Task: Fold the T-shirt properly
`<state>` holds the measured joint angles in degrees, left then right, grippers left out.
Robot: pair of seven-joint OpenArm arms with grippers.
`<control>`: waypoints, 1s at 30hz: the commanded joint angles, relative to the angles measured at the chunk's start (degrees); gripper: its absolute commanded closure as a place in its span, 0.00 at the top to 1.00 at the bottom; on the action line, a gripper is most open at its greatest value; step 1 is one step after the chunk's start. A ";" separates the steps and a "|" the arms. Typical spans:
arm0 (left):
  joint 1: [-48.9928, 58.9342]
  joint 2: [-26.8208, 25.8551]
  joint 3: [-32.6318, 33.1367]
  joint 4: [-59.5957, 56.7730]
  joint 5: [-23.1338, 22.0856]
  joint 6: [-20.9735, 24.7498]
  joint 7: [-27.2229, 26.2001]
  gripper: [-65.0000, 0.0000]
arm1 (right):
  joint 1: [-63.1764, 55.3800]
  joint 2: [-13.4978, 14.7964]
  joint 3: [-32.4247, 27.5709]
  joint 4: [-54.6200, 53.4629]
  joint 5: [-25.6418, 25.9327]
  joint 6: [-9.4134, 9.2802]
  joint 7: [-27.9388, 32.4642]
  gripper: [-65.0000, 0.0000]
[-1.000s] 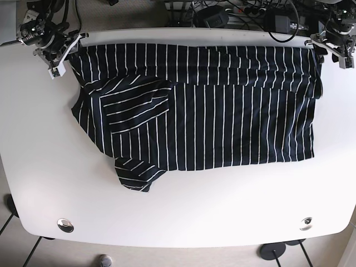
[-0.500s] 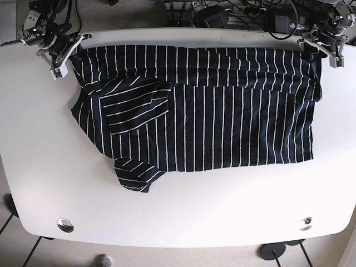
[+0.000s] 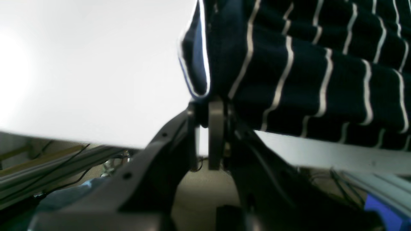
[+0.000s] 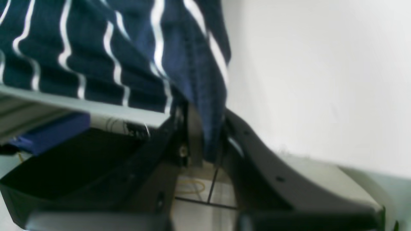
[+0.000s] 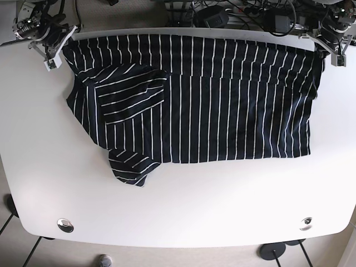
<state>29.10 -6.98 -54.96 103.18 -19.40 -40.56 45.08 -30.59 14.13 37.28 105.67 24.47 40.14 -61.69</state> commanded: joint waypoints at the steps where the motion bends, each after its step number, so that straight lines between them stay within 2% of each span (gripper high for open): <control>1: 1.18 -1.24 -0.65 1.22 -0.16 0.56 -0.90 0.02 | -0.84 1.91 1.62 1.10 -0.51 -0.14 0.46 0.02; 7: 3.03 -1.15 -1.70 1.13 0.01 0.56 -0.90 0.04 | -2.77 1.91 1.62 1.28 -0.51 -0.14 0.46 0.03; 8: 3.03 -1.15 -1.61 1.13 0.10 0.56 -0.90 0.06 | -2.77 1.74 1.62 1.28 -0.51 -0.14 0.46 0.03; 9: 3.03 -1.15 -1.44 1.13 0.10 0.56 -0.90 0.13 | -2.77 1.65 1.62 1.28 -0.51 -0.14 0.46 0.05; 11: 3.03 -1.15 -1.44 1.22 0.10 0.56 -0.90 0.32 | -2.60 1.56 1.62 1.28 -0.51 -0.14 0.46 0.17; 13: 3.03 -1.15 -1.61 1.22 0.10 0.56 -0.90 0.45 | -2.51 1.56 1.89 1.28 -0.51 -0.14 0.55 0.37; 15: 3.03 -1.24 -1.70 1.40 -0.34 0.56 -0.90 0.50 | -2.51 1.56 2.85 2.77 -0.51 -0.14 0.55 0.62; 17: 3.03 -1.76 -1.79 2.63 -0.43 0.56 -0.82 0.50 | -2.86 0.59 5.58 5.85 0.45 -0.14 0.55 0.73; 20: 2.85 -3.43 -3.02 5.62 -3.24 0.56 3.67 0.50 | -2.95 0.24 10.77 7.87 6.43 -0.14 0.02 0.75; 22: 2.06 -4.14 -5.30 6.06 -7.81 0.56 6.48 0.50 | -1.98 1.83 12.70 7.87 9.95 -0.14 -0.77 0.75; 23: 0.39 -5.28 -5.13 6.14 -10.18 0.56 7.54 0.50 | 0.65 2.88 11.47 7.52 11.27 -0.14 -0.86 0.75; 27: -7.17 -5.72 -4.95 6.06 -10.45 0.56 11.40 0.50 | 10.33 3.14 4.70 5.59 6.34 -0.14 -0.86 0.75; 30: -13.59 -5.72 -0.82 5.79 -6.49 0.56 12.28 0.50 | 20.08 2.79 -2.77 0.93 0.45 -0.14 -0.86 0.75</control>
<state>15.57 -11.92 -55.20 108.14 -24.21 -39.92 58.50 -10.55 15.88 33.41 105.49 24.08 39.97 -63.51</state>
